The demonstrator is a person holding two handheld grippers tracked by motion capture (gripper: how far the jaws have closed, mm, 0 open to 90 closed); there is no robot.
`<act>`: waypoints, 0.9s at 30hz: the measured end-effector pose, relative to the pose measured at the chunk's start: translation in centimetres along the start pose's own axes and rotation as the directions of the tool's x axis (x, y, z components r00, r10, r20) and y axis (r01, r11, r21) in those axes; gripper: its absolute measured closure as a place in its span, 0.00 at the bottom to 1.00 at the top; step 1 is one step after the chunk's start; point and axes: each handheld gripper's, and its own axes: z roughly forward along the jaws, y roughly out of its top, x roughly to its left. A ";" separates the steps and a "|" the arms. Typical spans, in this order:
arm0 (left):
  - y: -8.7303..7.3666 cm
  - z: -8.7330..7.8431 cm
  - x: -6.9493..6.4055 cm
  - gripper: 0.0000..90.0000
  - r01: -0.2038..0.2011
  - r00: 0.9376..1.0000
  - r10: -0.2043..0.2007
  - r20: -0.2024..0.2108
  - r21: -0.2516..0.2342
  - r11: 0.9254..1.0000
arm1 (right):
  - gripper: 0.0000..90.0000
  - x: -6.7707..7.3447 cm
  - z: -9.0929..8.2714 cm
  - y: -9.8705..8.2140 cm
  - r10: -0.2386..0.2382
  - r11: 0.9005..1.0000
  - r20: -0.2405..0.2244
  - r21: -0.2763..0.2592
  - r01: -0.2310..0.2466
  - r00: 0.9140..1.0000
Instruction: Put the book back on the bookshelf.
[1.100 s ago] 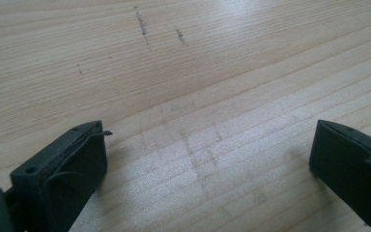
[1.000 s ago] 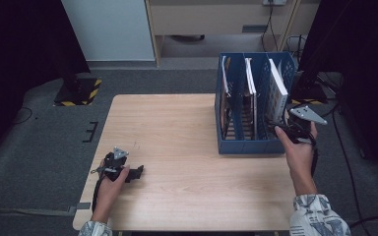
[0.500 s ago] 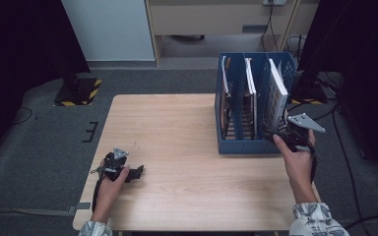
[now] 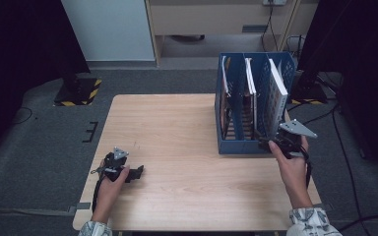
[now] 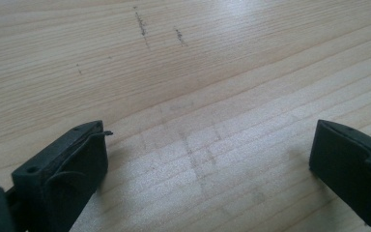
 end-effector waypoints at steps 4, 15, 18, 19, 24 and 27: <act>0.0 0.0 0.0 0.00 0.000 1.000 0.000 0.001 0.000 1.000 | 0.05 0.5 -0.3 -0.2 0.000 1.000 -0.030 0.005 0.000 1.000; 0.0 0.0 0.0 0.00 0.001 1.000 -0.001 0.001 0.000 1.000 | 0.06 2.3 -0.9 -1.3 -0.011 0.998 -0.112 0.053 0.017 0.994; 0.0 0.0 0.0 0.00 0.001 1.000 -0.001 0.001 0.001 1.000 | 0.06 2.7 -1.1 -1.6 -0.015 0.997 -0.134 0.069 0.024 0.991; 0.0 0.0 0.0 0.00 0.001 1.000 -0.001 0.001 0.001 1.000 | 0.06 2.9 -1.1 -1.7 -0.018 0.997 -0.141 0.073 0.029 0.990; 0.0 0.1 0.0 0.00 0.001 1.000 -0.001 0.001 0.000 1.000 | 0.06 3.7 -1.3 -2.1 -0.024 0.994 -0.172 0.097 0.041 0.985; 0.1 0.1 0.0 0.00 0.001 1.000 -0.001 0.001 0.000 1.000 | 0.06 3.8 -1.3 -2.4 -0.017 0.993 -0.184 0.114 0.039 0.983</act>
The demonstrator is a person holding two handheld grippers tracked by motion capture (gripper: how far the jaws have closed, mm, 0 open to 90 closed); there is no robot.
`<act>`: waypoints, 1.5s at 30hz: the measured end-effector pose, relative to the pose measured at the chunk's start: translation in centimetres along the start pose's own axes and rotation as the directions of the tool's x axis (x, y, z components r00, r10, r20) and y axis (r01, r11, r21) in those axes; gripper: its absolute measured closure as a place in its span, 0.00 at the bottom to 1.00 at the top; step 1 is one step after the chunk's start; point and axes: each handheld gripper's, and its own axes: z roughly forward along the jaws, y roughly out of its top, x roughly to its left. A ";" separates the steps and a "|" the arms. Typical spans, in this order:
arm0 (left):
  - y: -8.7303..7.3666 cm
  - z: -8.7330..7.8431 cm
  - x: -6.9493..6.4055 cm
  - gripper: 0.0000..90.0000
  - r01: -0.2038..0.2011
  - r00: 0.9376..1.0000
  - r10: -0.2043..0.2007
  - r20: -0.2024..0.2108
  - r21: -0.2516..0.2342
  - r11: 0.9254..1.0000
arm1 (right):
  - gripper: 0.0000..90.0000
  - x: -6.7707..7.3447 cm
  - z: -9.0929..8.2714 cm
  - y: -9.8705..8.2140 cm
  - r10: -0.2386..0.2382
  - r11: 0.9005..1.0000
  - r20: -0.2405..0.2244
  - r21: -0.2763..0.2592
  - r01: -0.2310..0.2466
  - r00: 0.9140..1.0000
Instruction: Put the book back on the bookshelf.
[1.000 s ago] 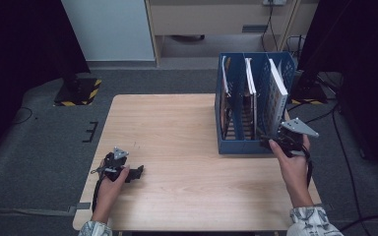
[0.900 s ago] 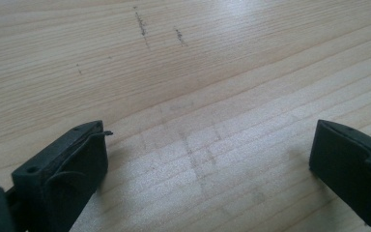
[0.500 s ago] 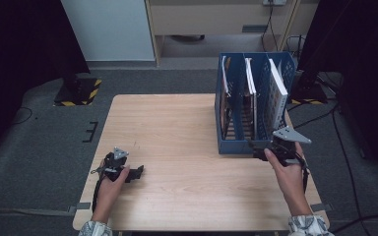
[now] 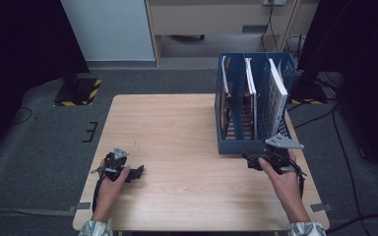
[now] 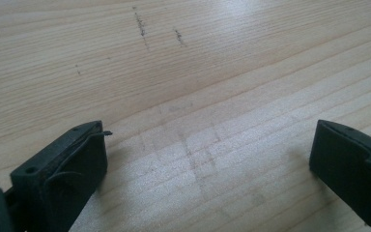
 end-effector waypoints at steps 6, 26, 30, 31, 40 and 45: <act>0.0 0.0 0.0 0.00 -0.001 1.000 0.001 0.000 0.000 1.000 | 0.06 0.4 0.0 -0.6 -0.001 1.000 -0.020 0.012 0.001 1.000; 0.0 0.1 -0.1 0.00 -0.004 1.000 0.004 0.002 -0.001 1.000 | 0.06 3.1 0.8 -1.5 -0.009 0.998 -0.148 0.061 0.018 0.989; 0.1 0.1 -0.1 0.00 -0.005 1.000 0.005 0.003 -0.001 1.000 | 0.06 4.1 1.2 -1.5 -0.018 0.997 -0.174 0.069 0.031 0.985; 0.1 0.1 -0.1 0.00 -0.005 1.000 0.005 0.003 -0.001 1.000 | 0.07 4.4 1.3 -1.5 -0.023 0.997 -0.179 0.070 0.036 0.984; 0.1 0.1 -0.1 0.00 -0.006 1.000 0.006 0.004 -0.001 1.000 | 0.06 6.0 2.6 -2.0 -0.045 0.991 -0.247 0.109 0.074 0.968; 0.1 0.1 -0.1 0.00 -0.007 1.000 0.007 0.005 -0.002 1.000 | 0.07 6.6 3.6 -2.7 -0.041 0.985 -0.295 0.151 0.089 0.954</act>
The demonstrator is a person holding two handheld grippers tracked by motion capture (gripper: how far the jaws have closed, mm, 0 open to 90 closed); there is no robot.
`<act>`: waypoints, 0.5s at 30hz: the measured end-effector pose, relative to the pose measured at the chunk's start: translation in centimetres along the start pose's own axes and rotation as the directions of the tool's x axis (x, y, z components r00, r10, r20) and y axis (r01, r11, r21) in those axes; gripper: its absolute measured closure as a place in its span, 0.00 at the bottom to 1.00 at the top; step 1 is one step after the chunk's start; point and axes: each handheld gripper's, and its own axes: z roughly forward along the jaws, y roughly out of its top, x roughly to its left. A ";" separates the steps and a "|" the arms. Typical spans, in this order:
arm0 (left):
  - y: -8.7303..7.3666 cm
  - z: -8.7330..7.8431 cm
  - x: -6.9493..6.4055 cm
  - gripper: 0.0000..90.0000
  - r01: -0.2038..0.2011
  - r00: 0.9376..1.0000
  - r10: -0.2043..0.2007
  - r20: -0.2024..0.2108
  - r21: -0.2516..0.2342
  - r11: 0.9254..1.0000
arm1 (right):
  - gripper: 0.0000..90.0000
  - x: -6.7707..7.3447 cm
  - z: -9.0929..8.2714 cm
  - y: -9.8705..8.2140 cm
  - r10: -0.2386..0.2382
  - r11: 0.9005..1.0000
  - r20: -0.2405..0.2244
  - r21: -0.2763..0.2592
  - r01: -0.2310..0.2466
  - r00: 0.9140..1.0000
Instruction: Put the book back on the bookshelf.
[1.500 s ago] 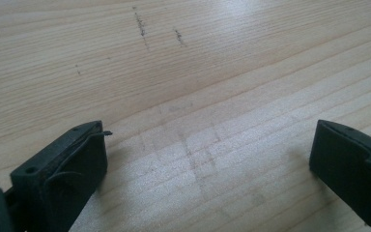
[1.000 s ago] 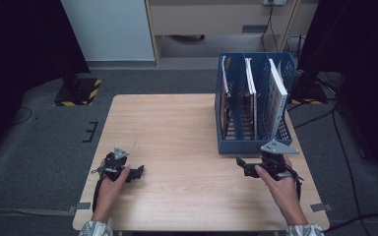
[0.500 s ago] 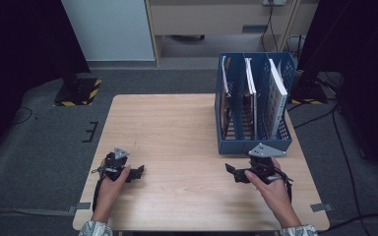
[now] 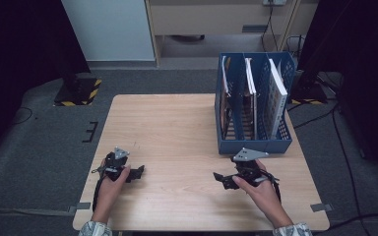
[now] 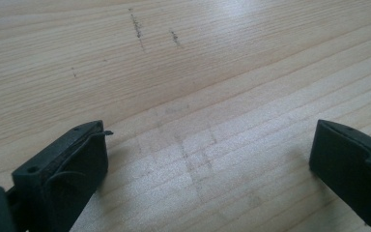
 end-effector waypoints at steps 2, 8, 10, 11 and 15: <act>0.0 0.0 0.0 0.00 0.000 1.000 0.000 0.000 0.000 1.000 | 0.07 0.0 0.4 -0.2 0.000 1.000 -0.021 0.022 0.001 1.000; 0.0 0.0 0.0 0.00 0.000 1.000 0.000 0.000 0.001 1.000 | 0.07 0.3 2.0 -0.7 -0.010 0.996 -0.038 0.094 0.014 0.999; 0.0 0.0 0.0 0.00 0.000 1.000 0.000 0.000 0.001 1.000 | 0.07 0.3 2.5 -0.8 -0.015 0.993 -0.036 0.114 0.019 0.999; 0.0 0.0 0.0 0.00 0.000 1.000 0.000 0.000 0.001 1.000 | 0.07 0.4 2.8 -0.8 -0.019 0.993 -0.039 0.119 0.023 0.999; 0.0 0.0 0.0 0.00 -0.001 1.000 0.001 0.000 0.001 1.000 | 0.07 0.9 3.8 -0.7 -0.030 0.991 -0.055 0.132 0.037 0.998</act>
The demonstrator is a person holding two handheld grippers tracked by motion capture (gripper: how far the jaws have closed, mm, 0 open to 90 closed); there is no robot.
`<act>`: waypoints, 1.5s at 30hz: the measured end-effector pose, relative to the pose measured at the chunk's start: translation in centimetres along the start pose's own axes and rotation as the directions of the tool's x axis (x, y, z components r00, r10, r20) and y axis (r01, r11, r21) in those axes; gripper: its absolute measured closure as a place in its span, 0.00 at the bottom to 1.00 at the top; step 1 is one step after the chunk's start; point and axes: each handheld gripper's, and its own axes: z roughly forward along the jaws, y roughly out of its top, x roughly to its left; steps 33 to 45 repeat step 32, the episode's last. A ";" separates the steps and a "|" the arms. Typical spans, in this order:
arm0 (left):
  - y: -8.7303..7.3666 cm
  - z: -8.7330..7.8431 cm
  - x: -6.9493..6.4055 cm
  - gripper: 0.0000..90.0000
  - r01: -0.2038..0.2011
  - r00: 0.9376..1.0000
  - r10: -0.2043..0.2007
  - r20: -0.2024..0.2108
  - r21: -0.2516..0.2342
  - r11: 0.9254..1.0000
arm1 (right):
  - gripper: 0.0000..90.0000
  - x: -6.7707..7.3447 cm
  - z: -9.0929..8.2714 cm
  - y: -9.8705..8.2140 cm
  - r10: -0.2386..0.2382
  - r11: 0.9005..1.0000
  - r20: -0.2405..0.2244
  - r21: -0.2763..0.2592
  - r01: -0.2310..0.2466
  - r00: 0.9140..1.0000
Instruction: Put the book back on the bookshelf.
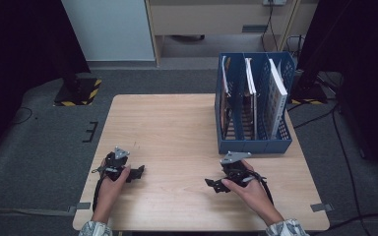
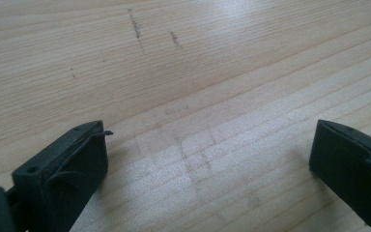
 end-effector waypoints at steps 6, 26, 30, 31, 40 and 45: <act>0.0 0.0 0.0 0.00 0.000 1.000 0.000 0.001 0.000 1.000 | 0.09 0.0 2.0 0.1 0.002 0.999 0.011 0.048 -0.002 1.000; 0.0 0.0 0.0 0.00 -0.001 1.000 0.001 0.001 0.000 1.000 | 0.01 0.7 4.8 -0.9 -0.065 0.996 0.127 0.066 0.057 0.990; 0.0 0.0 0.0 0.00 -0.002 1.000 0.002 0.002 0.000 1.000 | 0.00 0.6 4.9 -0.8 -0.063 0.997 0.128 0.062 0.055 0.990; 0.0 0.0 -0.1 0.00 -0.003 1.000 0.003 0.002 0.000 1.000 | 0.00 0.6 4.9 -0.8 -0.063 0.997 0.130 0.063 0.055 0.989; 0.1 0.1 -0.1 0.00 -0.004 1.000 0.004 0.003 0.000 1.000 | 0.00 0.5 4.9 -0.8 -0.058 0.997 0.135 0.063 0.049 0.989; 0.1 0.1 -0.1 0.00 -0.004 1.000 0.004 0.003 0.000 1.000 | 0.00 0.5 4.9 -0.8 -0.058 0.997 0.135 0.063 0.049 0.989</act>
